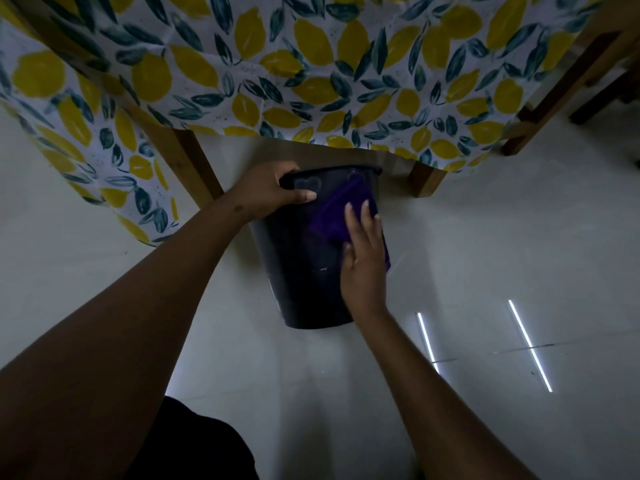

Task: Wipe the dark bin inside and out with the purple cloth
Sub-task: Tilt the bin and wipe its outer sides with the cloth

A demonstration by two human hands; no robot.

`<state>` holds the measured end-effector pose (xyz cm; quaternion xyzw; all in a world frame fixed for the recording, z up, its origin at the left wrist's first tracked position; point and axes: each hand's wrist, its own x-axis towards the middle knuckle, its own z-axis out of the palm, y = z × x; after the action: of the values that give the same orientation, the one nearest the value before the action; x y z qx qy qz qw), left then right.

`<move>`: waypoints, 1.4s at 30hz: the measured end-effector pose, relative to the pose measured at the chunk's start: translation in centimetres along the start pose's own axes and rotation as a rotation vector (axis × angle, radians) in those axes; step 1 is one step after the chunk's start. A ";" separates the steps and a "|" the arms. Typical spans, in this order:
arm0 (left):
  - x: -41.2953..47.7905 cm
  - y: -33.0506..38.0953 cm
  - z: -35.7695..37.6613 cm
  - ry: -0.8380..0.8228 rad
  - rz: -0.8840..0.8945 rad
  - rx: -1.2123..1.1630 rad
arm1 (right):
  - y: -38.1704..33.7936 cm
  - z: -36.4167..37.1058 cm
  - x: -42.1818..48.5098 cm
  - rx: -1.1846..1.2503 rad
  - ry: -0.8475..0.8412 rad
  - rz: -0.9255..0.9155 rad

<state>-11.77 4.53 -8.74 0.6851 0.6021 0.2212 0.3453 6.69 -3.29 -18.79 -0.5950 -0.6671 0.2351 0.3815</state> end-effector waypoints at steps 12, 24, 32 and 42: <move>0.6 0.1 0.7 0.027 0.028 0.090 | -0.2 2.3 -7.7 -0.316 -0.101 -0.171; -0.1 0.2 0.7 0.053 0.005 0.102 | 1.0 -0.3 -3.6 0.116 0.095 0.269; -0.2 0.6 0.3 0.030 0.019 0.041 | 0.6 1.6 -7.5 -0.262 -0.020 -0.076; -0.6 0.1 0.3 0.045 0.014 0.004 | 0.0 -0.2 -1.1 0.118 0.085 0.246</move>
<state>-11.59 3.89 -8.77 0.6848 0.6052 0.2378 0.3289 6.86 -4.42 -18.88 -0.6583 -0.5575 0.2937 0.4119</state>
